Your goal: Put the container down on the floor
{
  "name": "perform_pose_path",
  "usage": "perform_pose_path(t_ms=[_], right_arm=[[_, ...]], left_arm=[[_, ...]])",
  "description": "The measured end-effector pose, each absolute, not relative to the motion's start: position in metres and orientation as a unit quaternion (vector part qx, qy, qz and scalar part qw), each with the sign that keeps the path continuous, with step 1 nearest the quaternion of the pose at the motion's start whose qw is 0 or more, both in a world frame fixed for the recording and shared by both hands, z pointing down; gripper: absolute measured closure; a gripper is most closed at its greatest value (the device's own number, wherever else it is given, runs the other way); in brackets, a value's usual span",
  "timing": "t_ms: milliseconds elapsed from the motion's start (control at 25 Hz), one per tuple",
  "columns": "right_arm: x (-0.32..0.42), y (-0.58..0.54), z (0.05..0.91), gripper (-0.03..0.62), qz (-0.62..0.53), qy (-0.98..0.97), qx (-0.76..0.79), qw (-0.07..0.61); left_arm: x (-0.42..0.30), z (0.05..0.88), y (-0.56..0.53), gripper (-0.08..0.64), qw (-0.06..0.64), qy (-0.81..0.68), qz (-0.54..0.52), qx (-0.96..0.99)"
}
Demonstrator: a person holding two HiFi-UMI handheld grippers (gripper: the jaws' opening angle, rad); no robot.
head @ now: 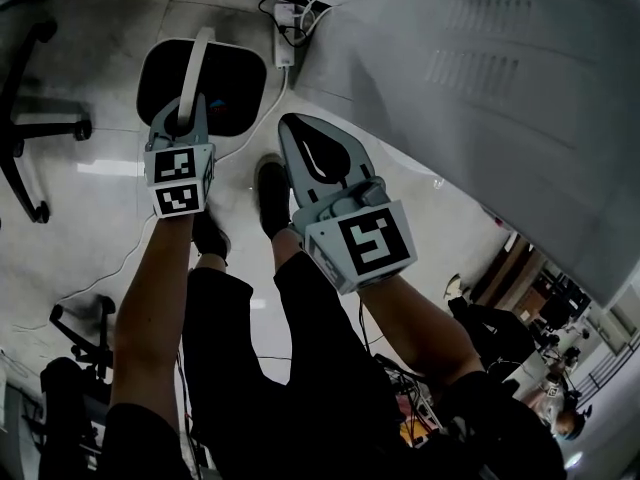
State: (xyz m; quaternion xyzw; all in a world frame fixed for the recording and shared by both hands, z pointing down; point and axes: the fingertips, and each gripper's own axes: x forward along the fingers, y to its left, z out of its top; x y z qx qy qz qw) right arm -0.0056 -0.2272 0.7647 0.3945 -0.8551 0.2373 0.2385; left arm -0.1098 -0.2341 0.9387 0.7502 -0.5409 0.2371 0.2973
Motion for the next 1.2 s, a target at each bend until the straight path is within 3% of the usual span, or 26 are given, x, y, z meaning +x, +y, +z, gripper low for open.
perform_pose_path(t_ms=[880, 1040, 1200], right_arm=[[-0.018, -0.199, 0.767, 0.584, 0.249, -0.864, 0.359, 0.249], [-0.015, -0.197, 0.768, 0.584, 0.254, -0.862, 0.361, 0.251], [-0.017, -0.196, 0.767, 0.584, 0.253, -0.865, 0.354, 0.249]], left_arm=[[-0.119, 0.951, -0.181, 0.540, 0.315, -0.529, 0.269, 0.741], [-0.121, 0.958, -0.168, 0.425, 0.325, -0.524, 0.289, 0.732], [-0.128, 0.959, -0.162, 0.414, 0.334, -0.529, 0.294, 0.722]])
